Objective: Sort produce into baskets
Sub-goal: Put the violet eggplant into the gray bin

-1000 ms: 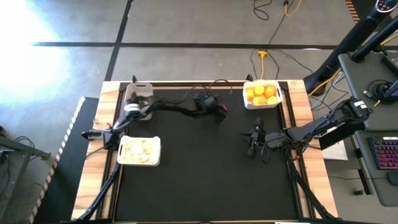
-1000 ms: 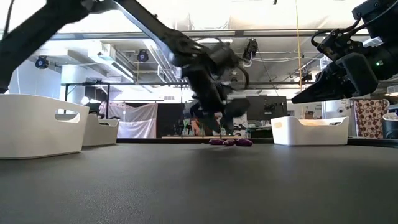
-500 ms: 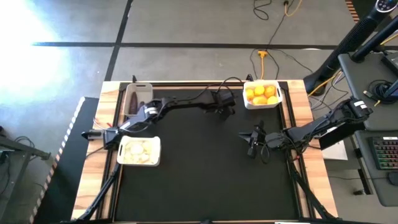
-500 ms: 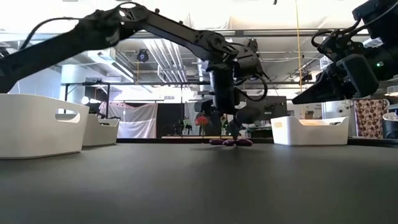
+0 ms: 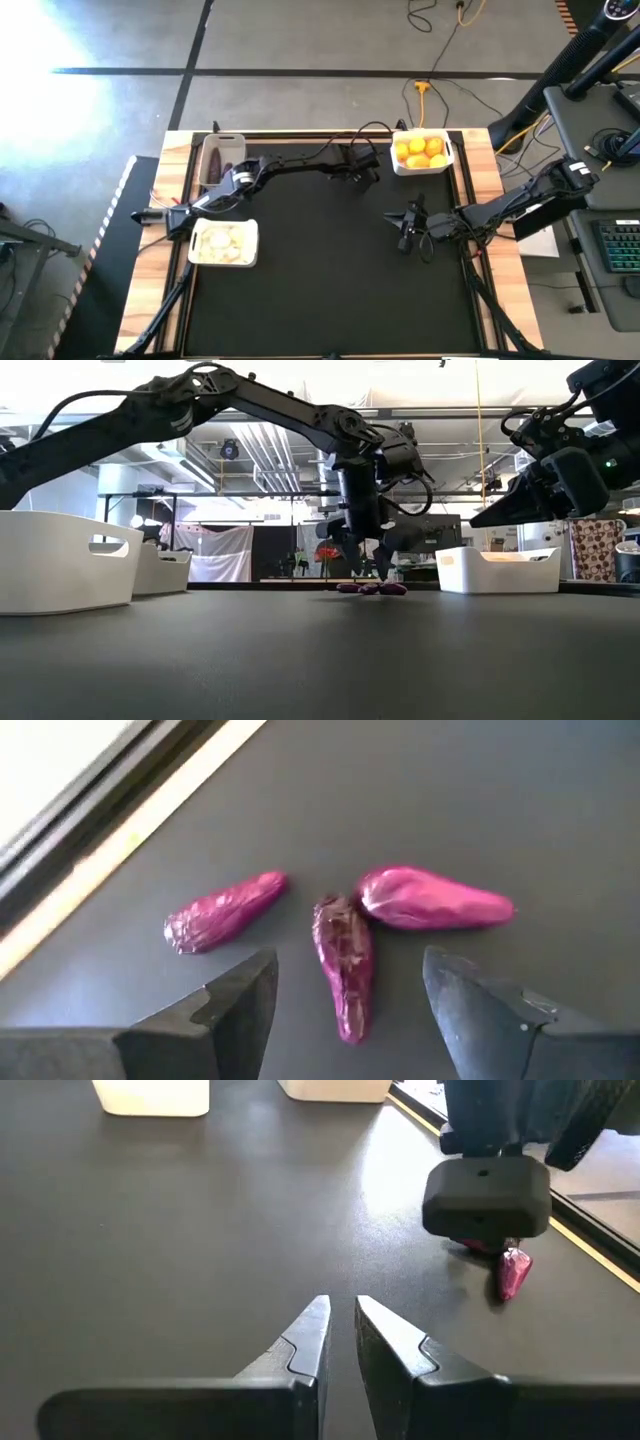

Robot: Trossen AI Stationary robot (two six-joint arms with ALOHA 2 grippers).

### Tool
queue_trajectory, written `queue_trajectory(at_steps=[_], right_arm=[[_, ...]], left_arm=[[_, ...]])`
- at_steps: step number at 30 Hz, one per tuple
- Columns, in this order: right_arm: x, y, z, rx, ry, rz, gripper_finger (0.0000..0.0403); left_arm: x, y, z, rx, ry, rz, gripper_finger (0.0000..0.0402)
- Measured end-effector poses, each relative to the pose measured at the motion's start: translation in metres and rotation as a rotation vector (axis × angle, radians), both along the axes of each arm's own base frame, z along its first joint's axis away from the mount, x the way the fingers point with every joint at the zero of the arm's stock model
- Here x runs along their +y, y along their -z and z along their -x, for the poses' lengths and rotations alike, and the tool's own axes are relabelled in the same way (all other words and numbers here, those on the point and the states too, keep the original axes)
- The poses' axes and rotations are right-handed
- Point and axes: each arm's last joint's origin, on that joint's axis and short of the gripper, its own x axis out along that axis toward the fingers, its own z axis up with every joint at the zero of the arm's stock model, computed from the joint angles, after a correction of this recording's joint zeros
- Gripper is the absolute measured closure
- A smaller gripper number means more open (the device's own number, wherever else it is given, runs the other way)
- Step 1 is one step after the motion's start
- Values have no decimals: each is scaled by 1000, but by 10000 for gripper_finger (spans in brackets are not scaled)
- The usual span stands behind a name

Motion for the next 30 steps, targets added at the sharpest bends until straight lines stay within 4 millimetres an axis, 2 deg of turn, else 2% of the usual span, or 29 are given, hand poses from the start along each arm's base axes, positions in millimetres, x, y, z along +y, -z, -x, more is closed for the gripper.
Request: queue_trajectory(at_steps=[7,15,24,30], right_arm=[[0,0,0,0,0,0,360],[0,0,0,0,0,0,360],[0,0,0,1,0,0,360],[0,0,0,1,0,0,360]], left_arm=[[-1,5,4,-6,-82,61,175],[-8,17,4,-9,-29,199,227],[-13,18,1,-9,-23,150,280],[-15,14,0,-23,-31,117,282]])
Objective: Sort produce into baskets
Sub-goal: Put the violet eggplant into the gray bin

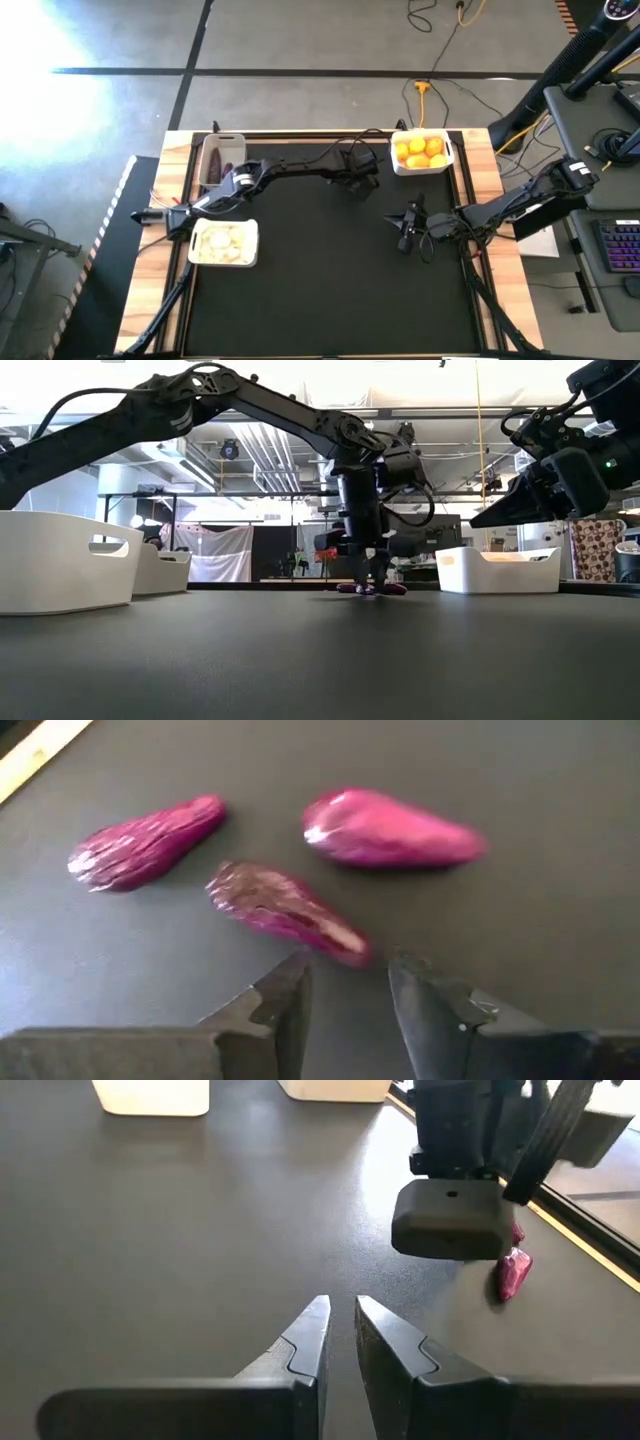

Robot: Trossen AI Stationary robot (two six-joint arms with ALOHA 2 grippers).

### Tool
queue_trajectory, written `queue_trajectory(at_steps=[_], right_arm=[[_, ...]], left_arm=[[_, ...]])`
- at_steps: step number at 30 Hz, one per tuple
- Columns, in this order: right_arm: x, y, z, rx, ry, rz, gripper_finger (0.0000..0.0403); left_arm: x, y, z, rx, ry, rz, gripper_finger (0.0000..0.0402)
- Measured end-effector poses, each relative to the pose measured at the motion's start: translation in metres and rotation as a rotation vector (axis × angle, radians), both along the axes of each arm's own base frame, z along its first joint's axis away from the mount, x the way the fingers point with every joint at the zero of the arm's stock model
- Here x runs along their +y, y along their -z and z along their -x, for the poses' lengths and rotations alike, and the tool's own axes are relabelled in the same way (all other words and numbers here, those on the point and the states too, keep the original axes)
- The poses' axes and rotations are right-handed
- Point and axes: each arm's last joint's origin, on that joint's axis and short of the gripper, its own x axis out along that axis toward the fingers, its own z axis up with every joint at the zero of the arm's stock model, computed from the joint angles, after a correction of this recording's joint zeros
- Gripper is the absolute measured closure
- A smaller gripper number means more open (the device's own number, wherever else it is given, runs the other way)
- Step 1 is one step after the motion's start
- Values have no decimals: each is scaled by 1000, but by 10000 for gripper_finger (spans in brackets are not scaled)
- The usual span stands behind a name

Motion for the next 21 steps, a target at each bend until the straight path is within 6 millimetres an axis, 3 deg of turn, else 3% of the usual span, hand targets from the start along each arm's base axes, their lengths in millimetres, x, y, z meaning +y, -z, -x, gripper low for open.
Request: queue_trajectory(at_steps=[4,10,21], right_arm=[[0,0,0,1,0,1,360],[0,0,0,0,0,0,360],[0,0,0,1,0,1,360]], left_arm=[[-2,-6,-5,-61,-8,-8,272],[5,-1,-7,-138,-164,-47,245],[-2,-14,-19,-234,-147,-96,228]])
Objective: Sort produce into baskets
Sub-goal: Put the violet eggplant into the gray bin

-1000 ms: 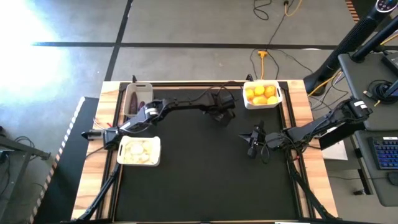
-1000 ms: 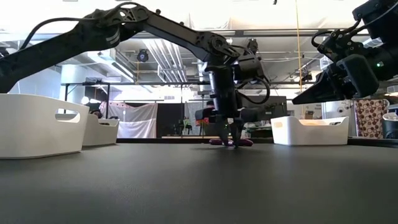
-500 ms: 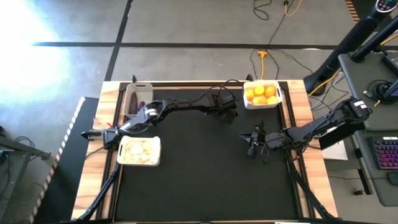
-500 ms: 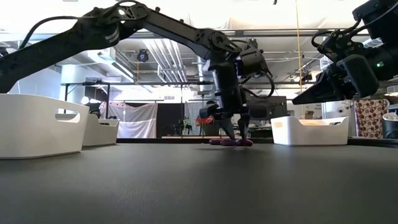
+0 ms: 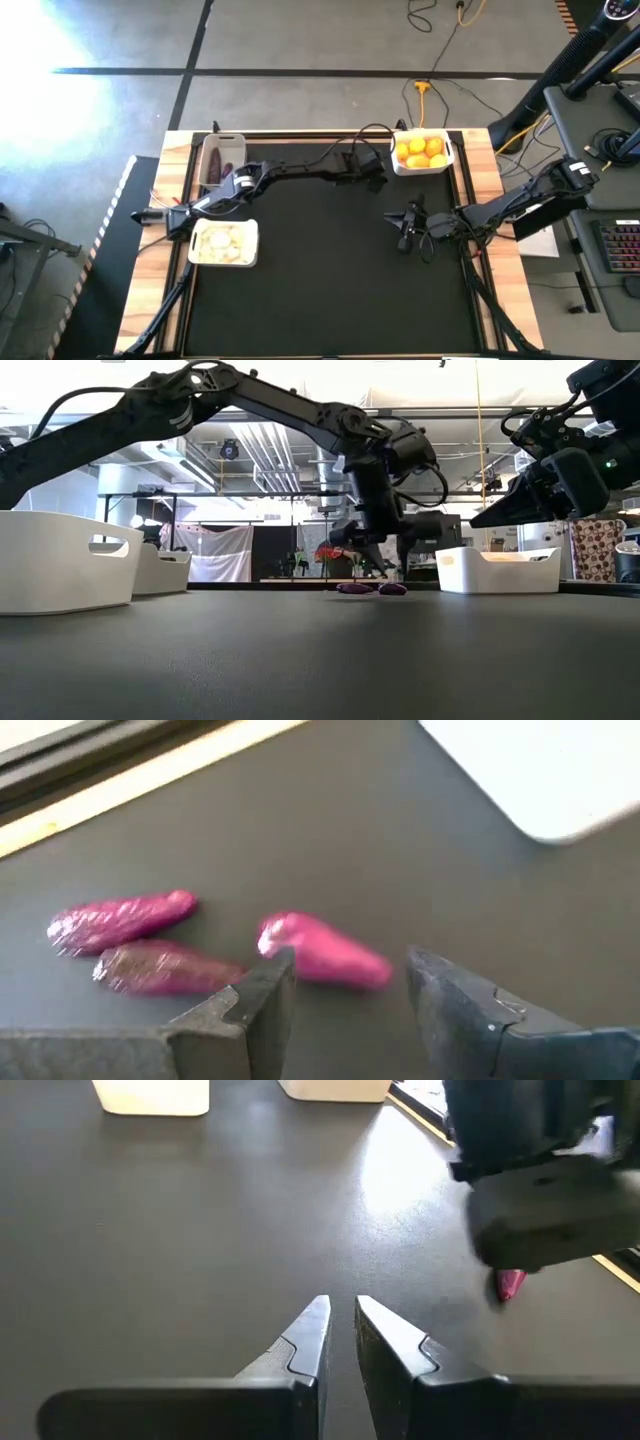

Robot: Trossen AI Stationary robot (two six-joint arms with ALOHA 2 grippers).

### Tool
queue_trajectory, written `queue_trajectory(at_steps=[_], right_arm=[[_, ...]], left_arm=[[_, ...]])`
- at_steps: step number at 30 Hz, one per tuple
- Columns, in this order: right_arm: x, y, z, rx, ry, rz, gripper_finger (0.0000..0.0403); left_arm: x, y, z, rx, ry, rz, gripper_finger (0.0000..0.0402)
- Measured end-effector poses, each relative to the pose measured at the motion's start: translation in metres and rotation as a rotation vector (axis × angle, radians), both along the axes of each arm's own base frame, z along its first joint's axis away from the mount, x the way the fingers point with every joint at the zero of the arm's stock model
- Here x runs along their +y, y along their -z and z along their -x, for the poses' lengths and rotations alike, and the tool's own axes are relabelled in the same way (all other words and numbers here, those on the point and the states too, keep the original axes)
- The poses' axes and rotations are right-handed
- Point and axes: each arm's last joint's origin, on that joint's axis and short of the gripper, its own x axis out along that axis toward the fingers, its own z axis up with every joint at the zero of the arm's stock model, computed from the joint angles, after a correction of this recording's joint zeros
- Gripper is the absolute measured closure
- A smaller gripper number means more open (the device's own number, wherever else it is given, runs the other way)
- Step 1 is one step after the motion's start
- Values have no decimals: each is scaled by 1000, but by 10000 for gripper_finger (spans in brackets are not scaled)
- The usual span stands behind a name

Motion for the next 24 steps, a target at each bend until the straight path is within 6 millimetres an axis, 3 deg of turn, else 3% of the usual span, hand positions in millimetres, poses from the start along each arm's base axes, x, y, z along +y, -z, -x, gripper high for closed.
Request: queue_trajectory(at_steps=[6,12,24], right_arm=[[0,0,0,0,0,0,360],[0,0,0,-1,0,0,360],[0,0,0,0,0,0,360]], left_arm=[[3,5,-7,-111,-73,0,227],[-1,26,-11,-95,-124,-67,228],[-12,32,-14,-73,-72,-33,228]])
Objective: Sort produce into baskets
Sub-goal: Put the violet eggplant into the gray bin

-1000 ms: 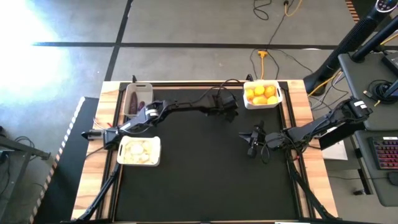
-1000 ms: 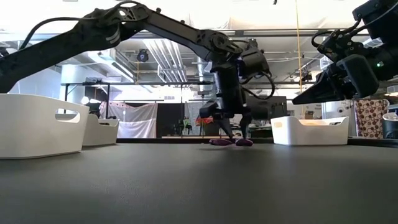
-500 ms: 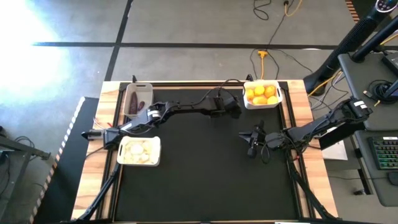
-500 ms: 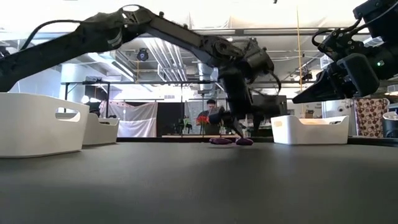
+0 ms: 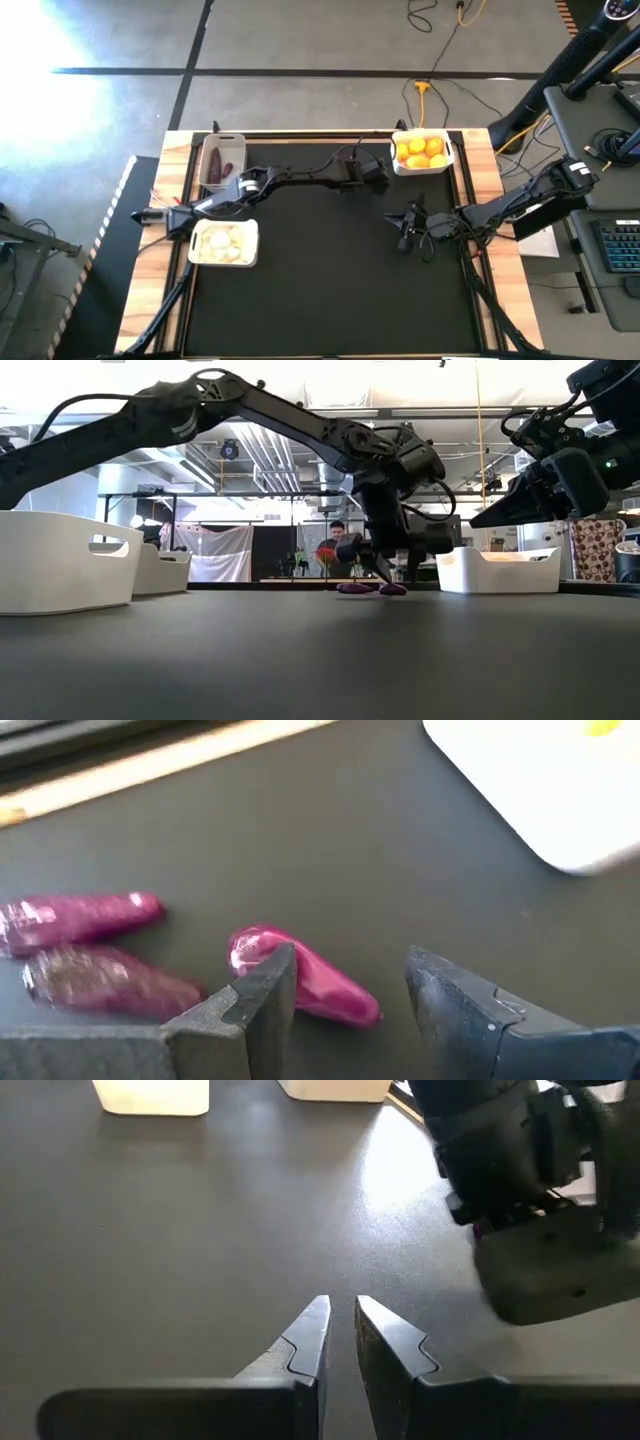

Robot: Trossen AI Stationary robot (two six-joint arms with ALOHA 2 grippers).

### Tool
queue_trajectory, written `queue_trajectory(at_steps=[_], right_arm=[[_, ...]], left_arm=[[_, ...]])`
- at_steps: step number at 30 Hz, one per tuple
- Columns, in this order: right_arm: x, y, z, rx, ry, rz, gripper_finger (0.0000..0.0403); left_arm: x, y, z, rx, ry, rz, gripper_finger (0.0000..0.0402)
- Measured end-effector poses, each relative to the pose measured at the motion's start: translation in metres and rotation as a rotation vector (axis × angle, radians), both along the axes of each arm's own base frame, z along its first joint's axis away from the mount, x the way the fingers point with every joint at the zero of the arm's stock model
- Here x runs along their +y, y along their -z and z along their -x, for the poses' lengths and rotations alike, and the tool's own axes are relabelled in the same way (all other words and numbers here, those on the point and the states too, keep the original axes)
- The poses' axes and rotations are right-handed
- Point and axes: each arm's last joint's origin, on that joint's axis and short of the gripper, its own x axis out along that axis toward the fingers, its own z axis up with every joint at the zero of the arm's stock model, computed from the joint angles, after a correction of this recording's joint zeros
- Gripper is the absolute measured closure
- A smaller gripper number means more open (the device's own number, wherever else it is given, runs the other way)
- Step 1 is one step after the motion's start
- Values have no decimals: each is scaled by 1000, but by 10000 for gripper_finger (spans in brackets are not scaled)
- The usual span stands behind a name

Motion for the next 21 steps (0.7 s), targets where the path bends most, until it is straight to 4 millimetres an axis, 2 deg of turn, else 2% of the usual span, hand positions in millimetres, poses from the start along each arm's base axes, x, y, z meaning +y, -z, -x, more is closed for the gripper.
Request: queue_trajectory(at_steps=[9,12,16,21], right_arm=[[0,0,0,1,-1,2,360],[1,0,0,-2,-18,-7,360],[1,-1,0,-5,-17,-9,360],[0,0,0,-4,-9,-6,360]], left_arm=[[-54,-16,-4,32,113,36,228],[-71,-26,-6,47,136,-19,228],[-82,-31,-2,72,72,-114,228],[-80,-28,0,61,35,-74,228]])
